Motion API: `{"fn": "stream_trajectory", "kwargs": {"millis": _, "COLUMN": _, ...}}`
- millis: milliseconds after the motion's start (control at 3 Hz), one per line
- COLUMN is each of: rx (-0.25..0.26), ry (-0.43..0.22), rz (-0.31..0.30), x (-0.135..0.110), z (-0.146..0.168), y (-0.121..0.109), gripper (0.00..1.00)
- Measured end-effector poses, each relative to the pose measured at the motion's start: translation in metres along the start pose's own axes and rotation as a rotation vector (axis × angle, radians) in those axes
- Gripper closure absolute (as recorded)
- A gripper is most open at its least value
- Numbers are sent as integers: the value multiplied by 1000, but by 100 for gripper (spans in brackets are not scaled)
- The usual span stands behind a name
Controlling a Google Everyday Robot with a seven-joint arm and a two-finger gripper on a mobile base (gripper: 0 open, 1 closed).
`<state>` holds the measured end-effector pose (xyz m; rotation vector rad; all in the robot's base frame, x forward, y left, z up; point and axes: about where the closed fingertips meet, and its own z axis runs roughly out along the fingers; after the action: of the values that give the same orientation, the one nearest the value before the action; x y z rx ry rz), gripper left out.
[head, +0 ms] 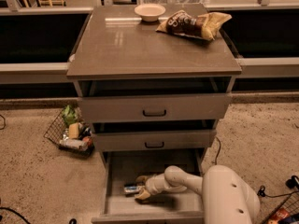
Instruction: Pick redbull can from bottom drawer and place on counter
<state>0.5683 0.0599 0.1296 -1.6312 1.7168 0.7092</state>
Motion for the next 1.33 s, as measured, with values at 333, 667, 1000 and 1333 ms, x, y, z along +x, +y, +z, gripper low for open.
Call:
{"fn": "stream_trajectory", "kwargs": {"millis": 333, "rx": 1, "ry": 0, "rz": 15, "x": 6, "z": 5, "y": -2, "gripper": 64}}
{"fn": "stream_trajectory", "kwargs": {"millis": 667, "rx": 20, "ry": -17, "rz": 18, "x": 8, "z": -6, "y": -9, "gripper": 88}}
{"fn": "stream_trajectory", "kwargs": {"millis": 1000, "rx": 51, "ry": -88, "rz": -3, "x": -4, "z": -42, "y": -24, "gripper": 100}}
{"fn": "stream_trajectory", "kwargs": {"millis": 1333, "rx": 54, "ry": -177, "rz": -85, "x": -29, "z": -111, "y": -25, "gripper": 100}}
